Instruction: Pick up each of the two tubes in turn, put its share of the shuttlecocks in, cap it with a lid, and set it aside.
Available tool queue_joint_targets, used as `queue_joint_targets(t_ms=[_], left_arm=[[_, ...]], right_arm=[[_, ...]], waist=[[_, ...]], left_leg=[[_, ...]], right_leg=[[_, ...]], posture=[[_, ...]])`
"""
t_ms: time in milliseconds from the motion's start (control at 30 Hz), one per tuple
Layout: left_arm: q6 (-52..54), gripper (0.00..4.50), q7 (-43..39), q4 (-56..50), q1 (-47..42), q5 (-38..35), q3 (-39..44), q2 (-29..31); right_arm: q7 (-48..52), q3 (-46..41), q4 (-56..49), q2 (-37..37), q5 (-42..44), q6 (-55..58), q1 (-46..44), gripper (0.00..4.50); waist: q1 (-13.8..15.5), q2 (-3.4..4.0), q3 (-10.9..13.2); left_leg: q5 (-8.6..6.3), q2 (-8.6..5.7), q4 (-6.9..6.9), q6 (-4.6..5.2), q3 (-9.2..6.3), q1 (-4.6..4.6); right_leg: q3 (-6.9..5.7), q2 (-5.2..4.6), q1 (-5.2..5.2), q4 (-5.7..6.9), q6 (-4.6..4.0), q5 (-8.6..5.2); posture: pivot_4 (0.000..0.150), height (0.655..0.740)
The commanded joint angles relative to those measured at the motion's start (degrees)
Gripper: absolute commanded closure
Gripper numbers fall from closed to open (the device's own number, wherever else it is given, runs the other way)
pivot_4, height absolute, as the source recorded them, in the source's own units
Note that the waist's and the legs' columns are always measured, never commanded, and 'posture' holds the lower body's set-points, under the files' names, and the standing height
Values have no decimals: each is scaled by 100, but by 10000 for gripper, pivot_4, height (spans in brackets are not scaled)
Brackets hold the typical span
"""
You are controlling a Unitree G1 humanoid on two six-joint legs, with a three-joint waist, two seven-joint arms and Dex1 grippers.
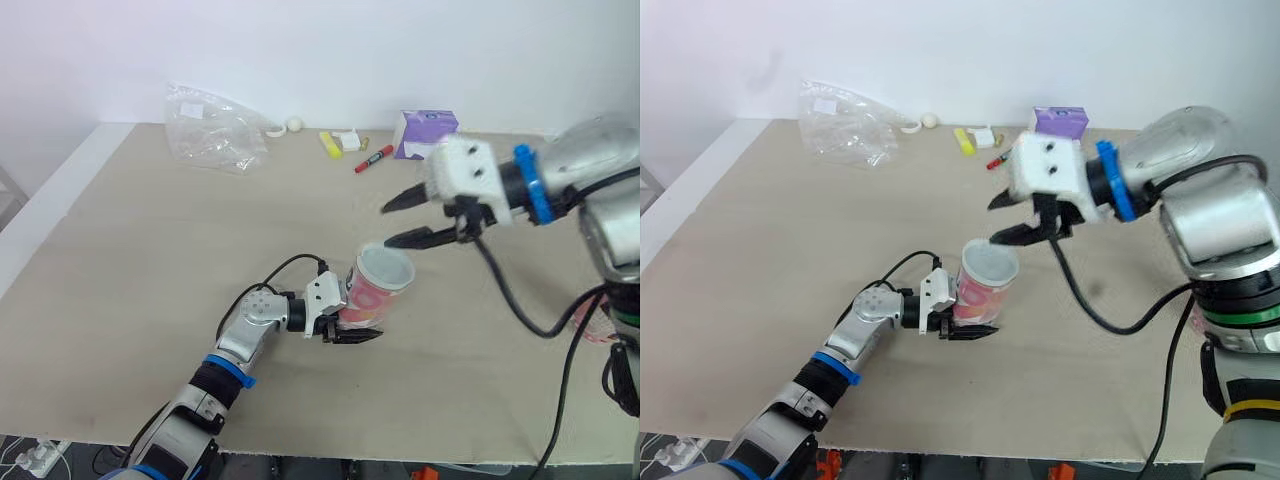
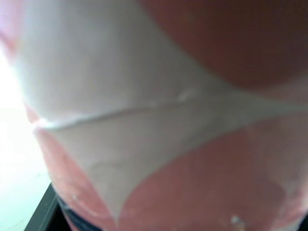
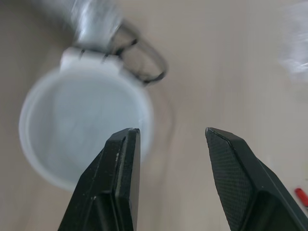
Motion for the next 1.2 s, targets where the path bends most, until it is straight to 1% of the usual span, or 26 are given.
queue_joint_targets(t_ms=[33, 67, 133, 167, 200, 267, 300, 433, 567, 633, 833, 1200], left_arm=[[198, 15379, -28, 216, 186, 159, -105, 108], [198, 15379, -30, 216, 187, 158, -102, 111], [193, 15379, -36, 220, 185, 153, -98, 114], [191, 15379, -38, 222, 181, 152, -98, 113], [190, 15379, -38, 222, 176, 149, -98, 108], [208, 15379, -40, 211, 161, 136, -97, 89], [220, 15379, -41, 198, 154, 128, -97, 80], [232, 15379, -44, 190, 139, 118, -95, 68], [236, 15379, -21, 175, 153, 120, -91, 59], [254, 15379, -3, 148, 180, 115, -80, 67], [258, 15379, 18, 161, 180, 116, -65, 72], [199, 15379, 64, 193, 166, 124, -58, 36]], right_arm=[[-150, -596, -196, -37, 696, 878, -206, 21267], [-156, -683, -283, -61, 903, 1142, -203, 21267], [-157, -821, -580, -151, 1338, 1637, -48, 26617], [-200, -840, -755, -199, 1463, 1772, 102, 28420], [-279, -835, -919, -213, 1538, 1838, 258, 33856], [-445, -803, -1183, -188, 1654, 1898, 494, 43315], [-551, -762, -1264, -144, 1693, 1940, 565, 44269], [-783, -535, -1346, -154, 1637, 1850, 740, 44269], [-880, 8, -1100, -331, 1003, 1268, 990, 44269], [-879, 146, -1034, -375, 884, 1184, 1007, 44269], [-794, 390, -952, -450, 741, 1110, 1037, 44269], [-851, 779, -938, -334, 571, 1147, 1151, 44269]], waist=[[0, 0, 0], [0, 0, 0], [2, 0, 0], [3, 0, 0], [7, -1, -1], [6, -1, -1], [6, 0, -1], [4, 1, 0], [4, -5, -1], [3, 4, -5], [3, -1, -6], [2, -12, -24]], left_leg=[[-1, 1, -1, -1, -1, 0], [-1, 2, -1, -2, -2, 0], [-2, 6, -2, -3, -5, -1], [-2, 7, -2, -3, -8, -2], [-3, 9, -3, -5, -11, -3], [-4, 11, -3, -7, -18, -3], [-4, 11, -3, -7, -18, -3], [-4, 9, -3, -7, -17, -4], [-4, 6, -3, -7, -17, -4], [-4, 2, -3, -7, -13, -4], [-4, 4, -3, -6, -18, 0], [-4, 7, -3, -6, -18, 8]], right_leg=[[-1, -1, 0, 0, -1, -1], [-3, -4, 0, 0, -5, -2], [-6, -16, 0, 0, -24, -13], [-9, -19, 0, 0, -26, -14], [-13, -18, 0, 0, -28, -16], [-22, -17, 4, -1, -31, -18], [-22, -17, 4, -1, -31, -18], [-22, 4, 3, -1, -23, -15], [-23, 4, 7, -1, -5, -19], [-17, 2, 5, -1, 0, -19], [-22, 5, 9, -1, 20, -19], [-21, 5, 15, -1, 2, -32]], posture=[[1500, 7400], [1500, 7400], [1500, 7400], [1500, 7400], [1500, 7400], [1500, 7400], [1500, 7400], [1500, 7400], [1500, 7400], [1500, 7400], [1500, 7400], [1500, 7400]])
